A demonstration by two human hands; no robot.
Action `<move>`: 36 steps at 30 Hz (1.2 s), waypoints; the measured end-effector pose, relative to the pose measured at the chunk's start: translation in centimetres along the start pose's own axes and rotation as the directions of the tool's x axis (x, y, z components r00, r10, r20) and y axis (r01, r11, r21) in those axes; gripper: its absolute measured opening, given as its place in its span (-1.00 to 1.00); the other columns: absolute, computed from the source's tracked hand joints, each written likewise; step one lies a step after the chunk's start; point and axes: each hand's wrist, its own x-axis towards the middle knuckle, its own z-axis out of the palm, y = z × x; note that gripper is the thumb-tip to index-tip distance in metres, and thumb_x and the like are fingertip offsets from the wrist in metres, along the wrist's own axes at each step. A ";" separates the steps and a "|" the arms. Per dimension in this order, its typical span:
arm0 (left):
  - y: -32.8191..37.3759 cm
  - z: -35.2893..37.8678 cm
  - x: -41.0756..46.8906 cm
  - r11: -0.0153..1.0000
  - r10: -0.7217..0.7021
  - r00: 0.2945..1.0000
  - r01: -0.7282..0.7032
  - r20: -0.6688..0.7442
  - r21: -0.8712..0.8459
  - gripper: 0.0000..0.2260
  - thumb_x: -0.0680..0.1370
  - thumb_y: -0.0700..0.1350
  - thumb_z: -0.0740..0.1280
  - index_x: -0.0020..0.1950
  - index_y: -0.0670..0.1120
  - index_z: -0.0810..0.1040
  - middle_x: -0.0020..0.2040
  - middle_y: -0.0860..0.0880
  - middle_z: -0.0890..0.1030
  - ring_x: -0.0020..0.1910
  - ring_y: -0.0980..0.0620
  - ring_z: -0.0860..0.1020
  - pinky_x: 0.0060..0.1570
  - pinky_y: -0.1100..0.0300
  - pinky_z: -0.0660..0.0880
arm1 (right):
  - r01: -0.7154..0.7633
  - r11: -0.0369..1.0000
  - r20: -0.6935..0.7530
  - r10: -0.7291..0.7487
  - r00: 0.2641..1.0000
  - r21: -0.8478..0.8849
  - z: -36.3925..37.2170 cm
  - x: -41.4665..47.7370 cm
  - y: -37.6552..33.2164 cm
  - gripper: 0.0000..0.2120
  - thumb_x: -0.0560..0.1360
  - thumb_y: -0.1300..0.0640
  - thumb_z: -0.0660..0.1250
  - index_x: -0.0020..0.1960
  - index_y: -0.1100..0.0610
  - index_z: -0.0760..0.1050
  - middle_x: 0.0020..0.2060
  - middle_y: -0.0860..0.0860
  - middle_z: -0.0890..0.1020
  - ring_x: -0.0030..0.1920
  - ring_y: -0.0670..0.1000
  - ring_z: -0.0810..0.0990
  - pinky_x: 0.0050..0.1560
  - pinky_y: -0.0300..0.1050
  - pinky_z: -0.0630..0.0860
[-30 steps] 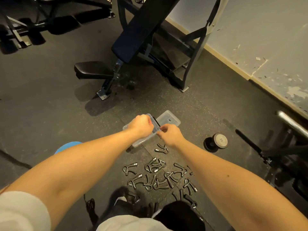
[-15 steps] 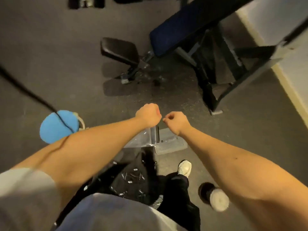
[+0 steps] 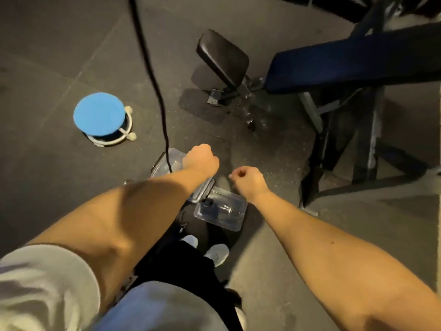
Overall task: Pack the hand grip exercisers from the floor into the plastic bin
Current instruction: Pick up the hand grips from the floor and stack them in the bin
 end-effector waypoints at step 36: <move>-49.1 14.2 -18.0 0.227 -0.938 0.346 0.539 -0.032 -0.811 -0.71 0.55 0.00 0.29 0.18 -0.10 0.61 0.15 -0.13 0.64 0.15 -0.17 0.61 0.03 0.07 0.53 | 0.562 0.741 0.780 -0.084 0.620 -0.367 44.7 -8.7 2.1 -0.72 0.58 0.37 0.28 -0.28 0.18 0.50 -0.37 0.22 0.54 -0.41 0.10 0.48 -0.32 0.00 0.39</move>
